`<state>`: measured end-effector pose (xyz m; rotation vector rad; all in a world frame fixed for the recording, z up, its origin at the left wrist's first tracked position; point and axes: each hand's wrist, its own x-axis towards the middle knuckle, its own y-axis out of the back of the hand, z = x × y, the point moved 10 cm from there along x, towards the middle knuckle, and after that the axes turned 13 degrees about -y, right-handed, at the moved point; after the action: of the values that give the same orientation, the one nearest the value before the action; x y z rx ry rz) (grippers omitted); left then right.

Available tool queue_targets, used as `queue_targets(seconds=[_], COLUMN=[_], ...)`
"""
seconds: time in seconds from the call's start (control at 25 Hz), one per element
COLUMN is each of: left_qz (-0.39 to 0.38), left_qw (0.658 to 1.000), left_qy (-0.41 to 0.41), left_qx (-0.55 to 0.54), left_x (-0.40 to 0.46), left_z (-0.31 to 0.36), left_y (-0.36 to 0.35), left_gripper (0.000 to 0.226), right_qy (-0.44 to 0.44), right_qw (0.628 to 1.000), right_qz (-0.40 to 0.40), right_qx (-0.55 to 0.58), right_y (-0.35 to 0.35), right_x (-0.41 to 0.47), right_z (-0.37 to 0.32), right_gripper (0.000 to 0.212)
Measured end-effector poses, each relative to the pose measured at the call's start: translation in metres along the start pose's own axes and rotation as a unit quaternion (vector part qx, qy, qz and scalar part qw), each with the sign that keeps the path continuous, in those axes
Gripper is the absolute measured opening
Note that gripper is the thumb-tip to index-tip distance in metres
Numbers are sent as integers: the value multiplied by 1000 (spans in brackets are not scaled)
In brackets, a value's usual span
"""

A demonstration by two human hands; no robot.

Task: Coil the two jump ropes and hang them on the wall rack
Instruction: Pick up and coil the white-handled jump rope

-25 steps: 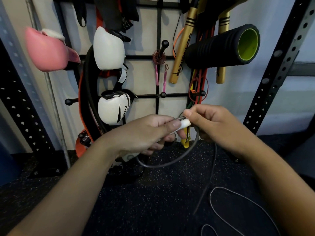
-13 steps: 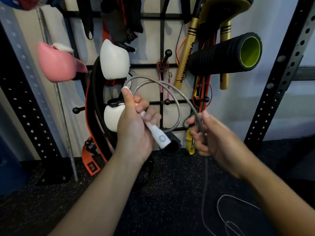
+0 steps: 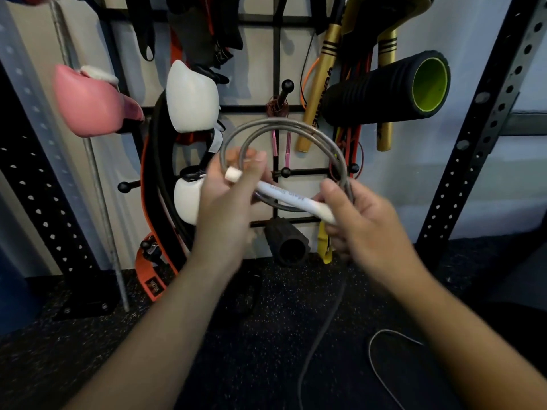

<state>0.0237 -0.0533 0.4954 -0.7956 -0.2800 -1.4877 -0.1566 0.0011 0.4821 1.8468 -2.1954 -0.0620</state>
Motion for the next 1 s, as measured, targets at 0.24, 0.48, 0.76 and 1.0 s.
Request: queue_targets(seconds=[0.24, 0.48, 0.76, 1.0], left_qz=[-368, -464, -450, -424], left_qw=[836, 731, 813, 847], left_qy=[-130, -46, 37, 34], left_qx=[387, 497, 368, 319], left_x=[-1, -42, -37, -31], left_z=[44, -1, -10, -7], left_y=[-38, -72, -58, -51], left_gripper=[59, 78, 35, 53], right_qy=[70, 77, 34, 30], right_qw=[966, 949, 983, 989], right_qz=[-74, -68, -133, -144], right_qx=[-239, -300, -125, -32], right_y=[1, -12, -11, -5], right_x=[5, 4, 2, 1], right_z=[-7, 0, 0, -7], right_gripper=[31, 26, 41, 29])
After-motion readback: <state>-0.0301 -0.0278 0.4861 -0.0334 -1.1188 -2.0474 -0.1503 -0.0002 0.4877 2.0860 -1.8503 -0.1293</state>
